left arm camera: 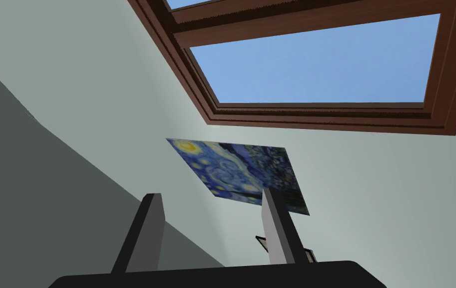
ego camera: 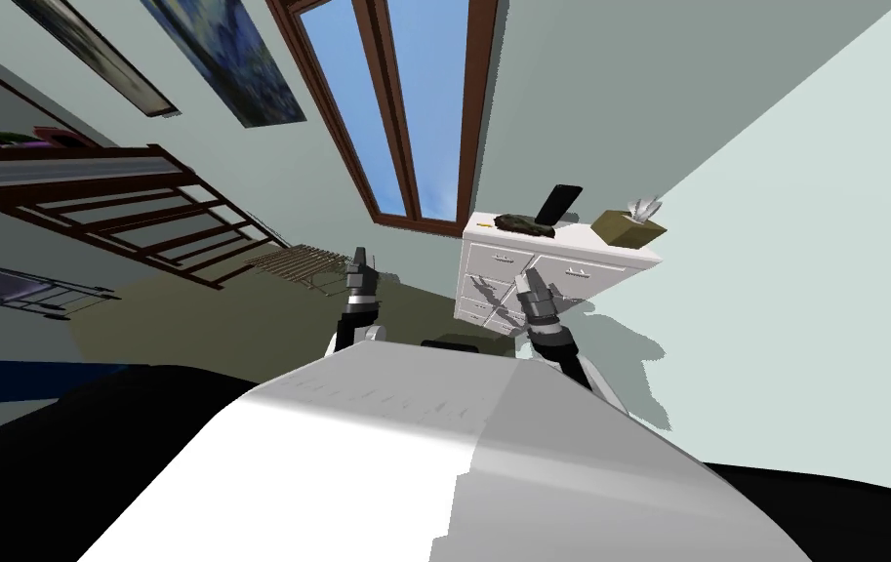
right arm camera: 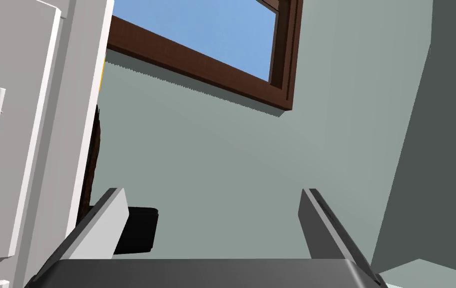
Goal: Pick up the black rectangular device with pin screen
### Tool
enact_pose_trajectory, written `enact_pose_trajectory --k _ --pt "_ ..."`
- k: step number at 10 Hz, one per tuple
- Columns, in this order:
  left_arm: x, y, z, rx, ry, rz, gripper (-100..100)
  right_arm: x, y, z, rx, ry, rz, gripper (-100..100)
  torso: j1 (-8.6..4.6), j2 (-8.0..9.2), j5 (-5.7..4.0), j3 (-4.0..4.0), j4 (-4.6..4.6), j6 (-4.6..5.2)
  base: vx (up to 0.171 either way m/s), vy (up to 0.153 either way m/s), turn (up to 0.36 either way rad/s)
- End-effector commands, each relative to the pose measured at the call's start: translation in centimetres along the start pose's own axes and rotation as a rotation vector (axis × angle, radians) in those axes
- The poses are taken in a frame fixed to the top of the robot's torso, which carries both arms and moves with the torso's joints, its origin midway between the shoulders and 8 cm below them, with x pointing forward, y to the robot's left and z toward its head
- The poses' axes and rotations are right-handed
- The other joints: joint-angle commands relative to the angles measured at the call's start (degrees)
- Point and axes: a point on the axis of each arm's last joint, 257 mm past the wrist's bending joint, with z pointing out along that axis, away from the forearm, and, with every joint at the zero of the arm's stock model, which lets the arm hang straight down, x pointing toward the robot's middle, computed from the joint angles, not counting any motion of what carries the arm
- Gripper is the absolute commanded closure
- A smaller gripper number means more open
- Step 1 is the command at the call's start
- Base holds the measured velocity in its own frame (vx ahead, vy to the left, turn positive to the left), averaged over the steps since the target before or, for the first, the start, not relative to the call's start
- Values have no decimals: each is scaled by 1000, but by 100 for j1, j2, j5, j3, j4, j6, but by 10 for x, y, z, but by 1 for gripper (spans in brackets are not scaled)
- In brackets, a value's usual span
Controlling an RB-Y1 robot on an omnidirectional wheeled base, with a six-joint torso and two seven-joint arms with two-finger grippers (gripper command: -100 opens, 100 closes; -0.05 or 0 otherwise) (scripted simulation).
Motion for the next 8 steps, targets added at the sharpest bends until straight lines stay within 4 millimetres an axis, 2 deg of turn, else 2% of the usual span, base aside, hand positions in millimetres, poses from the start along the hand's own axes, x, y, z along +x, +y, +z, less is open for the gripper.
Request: enact_pose_trajectory --k 1,4,5,6,7,8 --pt "0 0 0 0 0 0 0 13 -11 -8 18 57 17 -100 0 0 0 0 0 0 -117 4 257" --pt "0 0 0 0 0 0 0 28 -24 -20 43 152 16 -100 3 24 0 12 4 -4 -134 17 155" --pt "0 0 0 0 0 0 0 29 -25 -22 47 175 6 -100 4 19 1 11 4 0 -48 17 -20" --pt "0 0 0 0 0 0 0 40 -36 -32 66 216 29 -100 1 -3 0 -1 0 1 -84 22 330" --pt "0 0 0 0 0 0 0 41 -38 -34 71 244 16 -100 3 0 0 -2 -1 -7 -92 14 125" --pt "0 0 0 0 0 0 0 42 -38 -36 75 266 6 -100 0 1 0 0 0 1 -46 7 -69"
